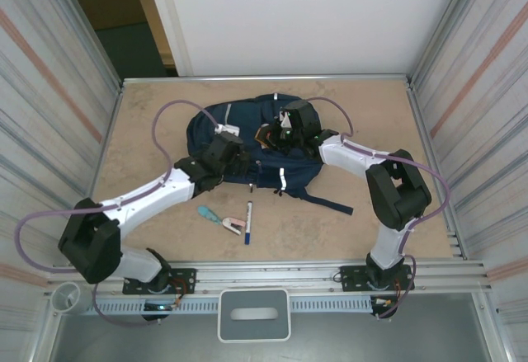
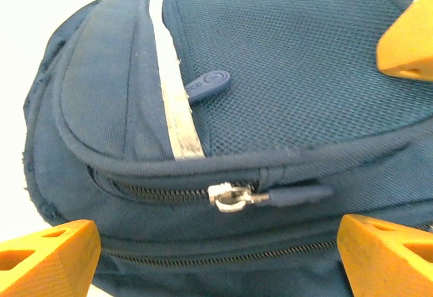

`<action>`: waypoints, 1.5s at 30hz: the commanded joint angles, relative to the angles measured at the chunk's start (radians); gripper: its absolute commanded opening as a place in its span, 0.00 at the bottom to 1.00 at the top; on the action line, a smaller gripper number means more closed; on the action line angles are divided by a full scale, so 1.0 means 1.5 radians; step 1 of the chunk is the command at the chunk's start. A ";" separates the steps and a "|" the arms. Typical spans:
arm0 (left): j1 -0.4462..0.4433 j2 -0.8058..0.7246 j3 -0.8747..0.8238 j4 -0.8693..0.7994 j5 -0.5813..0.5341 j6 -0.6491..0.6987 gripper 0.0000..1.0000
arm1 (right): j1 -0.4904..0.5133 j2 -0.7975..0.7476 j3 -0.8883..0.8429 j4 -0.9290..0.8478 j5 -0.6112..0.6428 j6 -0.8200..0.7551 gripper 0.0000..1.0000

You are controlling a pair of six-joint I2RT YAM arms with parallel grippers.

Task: Pack books, pencil case, and school supplies into a backpack

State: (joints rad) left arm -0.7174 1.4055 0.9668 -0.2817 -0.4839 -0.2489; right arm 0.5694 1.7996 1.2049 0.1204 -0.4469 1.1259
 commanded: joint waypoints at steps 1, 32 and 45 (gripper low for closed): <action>-0.001 0.034 0.051 -0.002 -0.074 0.042 0.91 | 0.007 -0.054 0.012 0.117 -0.043 0.016 0.00; 0.050 0.037 0.052 -0.012 0.110 0.001 0.23 | -0.025 -0.053 -0.006 0.116 -0.050 0.007 0.00; 0.061 0.019 0.013 -0.007 0.139 -0.021 0.24 | -0.037 -0.050 0.004 0.105 -0.059 0.000 0.00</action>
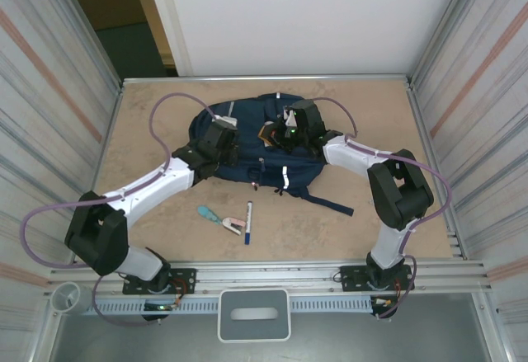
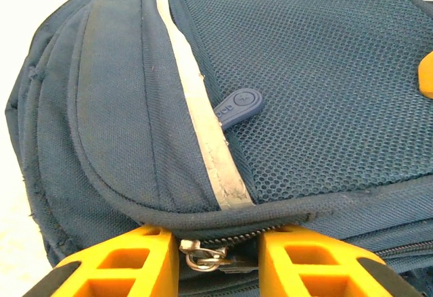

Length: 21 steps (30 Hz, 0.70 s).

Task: Pack books, pencil case, and school supplies into a backpack

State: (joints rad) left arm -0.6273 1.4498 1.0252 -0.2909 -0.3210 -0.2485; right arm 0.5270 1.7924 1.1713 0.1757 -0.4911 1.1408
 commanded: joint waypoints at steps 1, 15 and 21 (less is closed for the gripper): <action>0.000 -0.010 -0.032 0.002 0.032 -0.024 0.26 | -0.009 -0.047 0.028 0.068 -0.030 -0.010 0.00; -0.003 0.006 -0.038 0.009 0.035 -0.020 0.51 | -0.012 -0.037 0.046 0.054 -0.044 -0.016 0.00; -0.007 0.008 -0.044 0.008 0.025 -0.012 0.43 | -0.016 -0.027 0.063 0.050 -0.056 -0.016 0.00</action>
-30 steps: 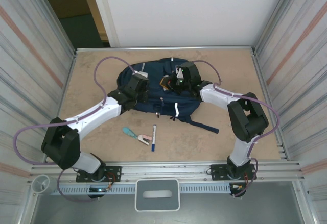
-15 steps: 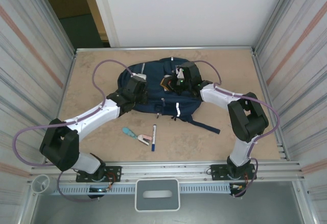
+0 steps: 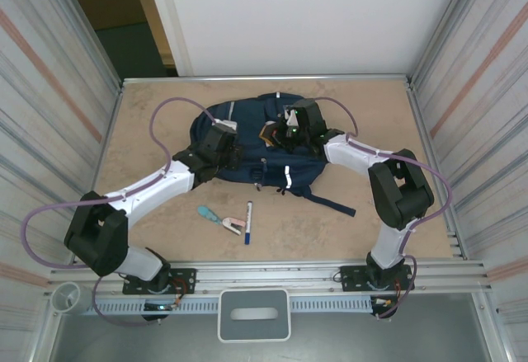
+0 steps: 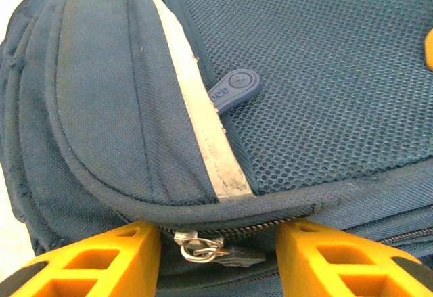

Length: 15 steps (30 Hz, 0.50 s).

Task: Pack books, pencil case, and school supplies into a backpack

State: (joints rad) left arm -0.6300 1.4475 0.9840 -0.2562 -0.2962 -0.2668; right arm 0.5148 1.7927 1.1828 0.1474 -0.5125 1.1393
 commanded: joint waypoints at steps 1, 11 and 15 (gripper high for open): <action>-0.006 0.011 -0.016 -0.018 0.004 0.000 0.39 | -0.010 -0.028 0.056 0.068 -0.043 -0.016 0.00; 0.009 -0.017 -0.021 -0.021 0.009 0.013 0.19 | -0.028 -0.028 0.060 0.037 -0.058 -0.040 0.00; 0.018 -0.019 -0.018 -0.021 0.020 0.023 0.14 | -0.032 -0.022 0.061 0.033 -0.075 -0.046 0.00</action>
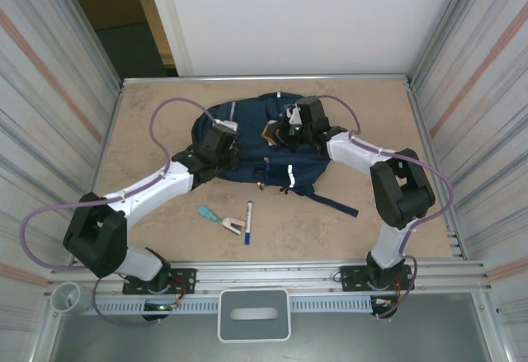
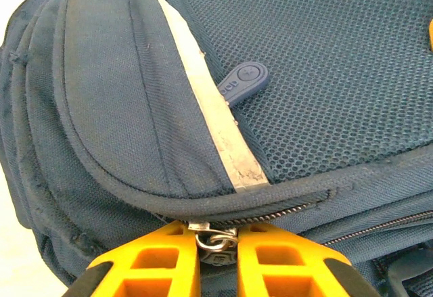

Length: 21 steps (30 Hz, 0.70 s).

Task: Pack books, pencil case, and school supplies into a backpack

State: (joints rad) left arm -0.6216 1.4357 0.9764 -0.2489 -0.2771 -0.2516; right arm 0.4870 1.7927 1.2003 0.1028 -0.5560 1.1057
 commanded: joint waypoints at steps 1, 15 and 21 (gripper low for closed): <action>0.014 -0.011 -0.014 -0.025 0.009 0.014 0.13 | -0.015 -0.021 0.051 0.059 -0.049 -0.027 0.00; 0.076 -0.049 -0.037 -0.018 0.055 0.031 0.00 | -0.046 -0.019 0.088 -0.088 -0.049 -0.167 0.00; 0.101 -0.059 -0.046 -0.023 0.059 0.041 0.00 | -0.066 -0.004 0.107 -0.127 -0.072 -0.206 0.00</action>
State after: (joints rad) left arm -0.5228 1.3720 0.9344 -0.2089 -0.1040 -0.2062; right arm 0.4454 1.8011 1.2911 -0.0929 -0.6128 0.8803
